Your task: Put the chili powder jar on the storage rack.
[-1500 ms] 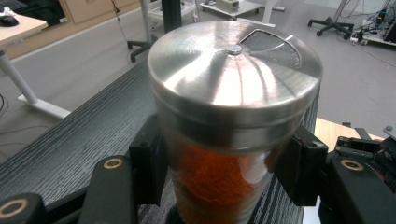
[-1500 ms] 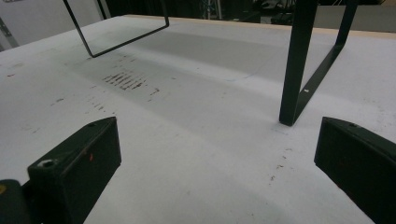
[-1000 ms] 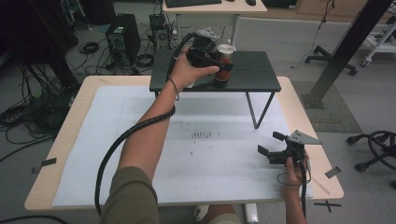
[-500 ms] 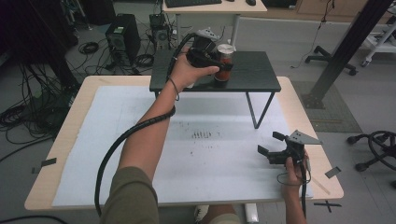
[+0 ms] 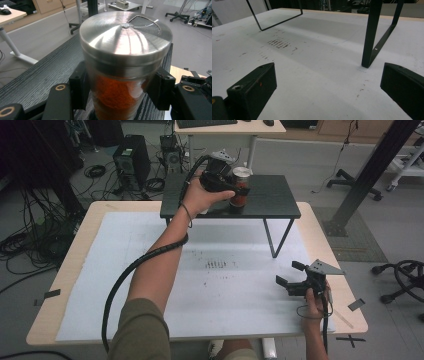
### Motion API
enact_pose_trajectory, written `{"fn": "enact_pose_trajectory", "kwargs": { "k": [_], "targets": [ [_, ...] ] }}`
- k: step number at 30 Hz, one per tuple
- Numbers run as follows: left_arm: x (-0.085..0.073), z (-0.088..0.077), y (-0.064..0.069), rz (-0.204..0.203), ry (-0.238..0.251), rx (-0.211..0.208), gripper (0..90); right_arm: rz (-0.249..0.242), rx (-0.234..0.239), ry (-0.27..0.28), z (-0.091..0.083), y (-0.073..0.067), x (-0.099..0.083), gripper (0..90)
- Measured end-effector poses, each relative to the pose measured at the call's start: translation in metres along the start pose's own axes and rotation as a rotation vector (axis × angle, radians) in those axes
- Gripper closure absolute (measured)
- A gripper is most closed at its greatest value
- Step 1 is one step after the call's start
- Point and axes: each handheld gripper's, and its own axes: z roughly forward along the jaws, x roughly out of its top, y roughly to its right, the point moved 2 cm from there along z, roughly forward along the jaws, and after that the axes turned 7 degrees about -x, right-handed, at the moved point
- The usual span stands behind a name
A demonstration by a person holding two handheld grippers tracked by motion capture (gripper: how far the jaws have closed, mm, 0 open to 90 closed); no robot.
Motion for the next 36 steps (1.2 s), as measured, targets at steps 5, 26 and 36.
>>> {"fn": "enact_pose_trajectory", "kwargs": {
  "k": [5, 26, 36],
  "targets": [
    [0.0001, 0.0, 0.0002, -0.002, -0.001, 0.0, 43.0, -0.001, 0.0, 0.002, 0.0001, 0.0, 0.0001, 0.3],
    [-0.0002, 0.0002, -0.0004, -0.01, 0.002, -0.002, 43.0, -0.002, 0.003, 0.002, 0.0005, 0.0, 0.0, 0.3],
    [-0.0003, 0.0005, -0.001, -0.015, 0.006, -0.004, 43.0, -0.004, 0.003, 0.001, 0.0007, 0.0, 0.0001, 0.3]
  ]
}}
